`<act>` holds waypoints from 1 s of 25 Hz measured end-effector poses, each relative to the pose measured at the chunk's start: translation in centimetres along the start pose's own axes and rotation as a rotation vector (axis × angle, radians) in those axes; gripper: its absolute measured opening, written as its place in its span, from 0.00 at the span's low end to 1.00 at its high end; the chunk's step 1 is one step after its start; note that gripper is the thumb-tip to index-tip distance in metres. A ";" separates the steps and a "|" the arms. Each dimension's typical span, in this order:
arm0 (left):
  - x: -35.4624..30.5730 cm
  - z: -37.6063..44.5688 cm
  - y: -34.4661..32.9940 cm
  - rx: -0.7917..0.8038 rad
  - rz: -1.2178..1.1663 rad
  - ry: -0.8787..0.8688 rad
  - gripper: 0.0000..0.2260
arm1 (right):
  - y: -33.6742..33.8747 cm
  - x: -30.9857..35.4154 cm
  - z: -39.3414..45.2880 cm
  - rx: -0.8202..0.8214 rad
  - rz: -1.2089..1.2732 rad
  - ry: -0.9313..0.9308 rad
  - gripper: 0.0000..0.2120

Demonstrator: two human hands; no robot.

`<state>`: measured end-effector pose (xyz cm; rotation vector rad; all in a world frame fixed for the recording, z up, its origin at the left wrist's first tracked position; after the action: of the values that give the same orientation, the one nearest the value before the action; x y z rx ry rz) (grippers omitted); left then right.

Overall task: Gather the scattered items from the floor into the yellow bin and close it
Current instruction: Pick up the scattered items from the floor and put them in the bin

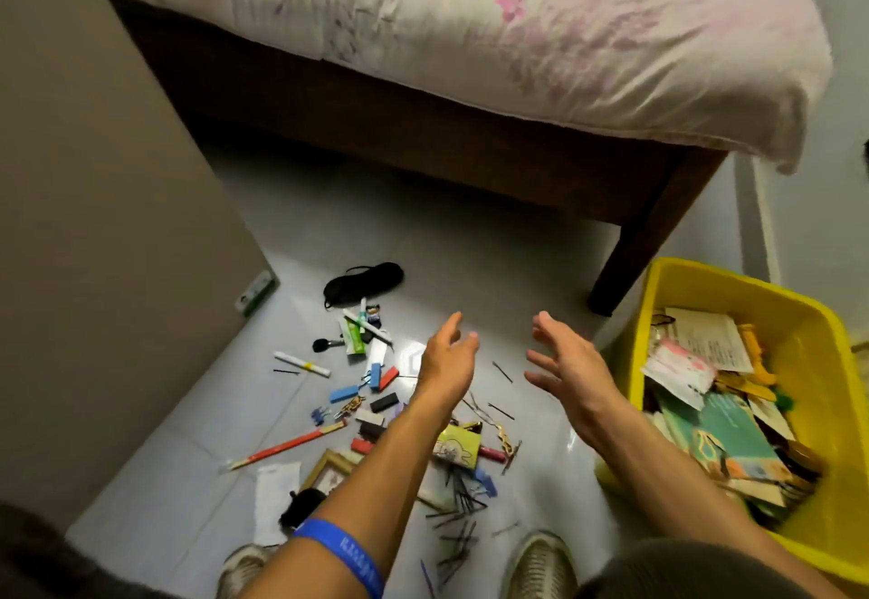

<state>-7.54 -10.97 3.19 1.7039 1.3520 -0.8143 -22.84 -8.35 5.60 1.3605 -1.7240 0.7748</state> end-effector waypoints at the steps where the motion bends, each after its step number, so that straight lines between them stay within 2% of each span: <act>1: 1.8 0.9 2.1 -0.047 0.013 0.031 0.23 | -1.8 -1.2 0.9 0.053 -0.057 -0.011 0.23; 3: 5.8 2.0 6.1 -0.150 0.054 0.101 0.23 | -3.8 -4.5 2.5 0.142 -0.217 -0.004 0.21; 4: 8.2 2.4 8.1 -0.212 0.101 0.150 0.24 | -4.3 -6.7 3.6 0.161 -0.361 0.014 0.24; 6: 13.3 2.8 12.2 -0.331 0.309 0.295 0.28 | -3.6 -11.0 5.6 0.086 -0.711 0.011 0.33; 8: 18.2 2.5 15.5 -0.417 0.493 0.489 0.34 | -2.0 -14.5 7.3 -0.057 -0.923 -0.079 0.39; 10: 21.4 1.9 16.2 -0.435 0.495 0.614 0.38 | -0.9 -16.9 8.1 -0.136 -0.954 -0.192 0.41; 13: 23.0 2.3 13.3 -0.384 0.488 0.609 0.39 | -2.9 -18.5 8.7 -0.159 -0.984 -0.180 0.37; 17: 21.7 4.3 7.0 -0.345 0.417 0.453 0.36 | -9.9 -20.2 7.2 0.003 -0.839 -0.089 0.32; 19: 21.0 5.7 4.4 -0.328 0.287 0.410 0.31 | -12.4 -20.7 7.0 0.088 -0.649 -0.118 0.27; 22: 20.2 7.2 2.6 -0.310 0.040 0.347 0.20 | -13.3 -20.4 7.6 0.099 -0.290 -0.197 0.18; 25: 20.4 7.7 2.8 -0.319 -0.099 0.302 0.16 | -13.0 -20.2 7.8 0.083 -0.114 -0.188 0.13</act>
<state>-0.31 -8.60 -17.38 1.5565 1.6813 -0.3739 -9.59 -8.09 -15.94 1.6173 -1.7558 0.6792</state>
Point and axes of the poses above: each hand's wrist, its own z-axis towards the middle knuckle, its own y-axis out of the back of the hand, x = y × z, the point moved 3 cm from there along z, towards the middle knuckle, and after that the axes turned 2 degrees about z, right-handed, at the moved point
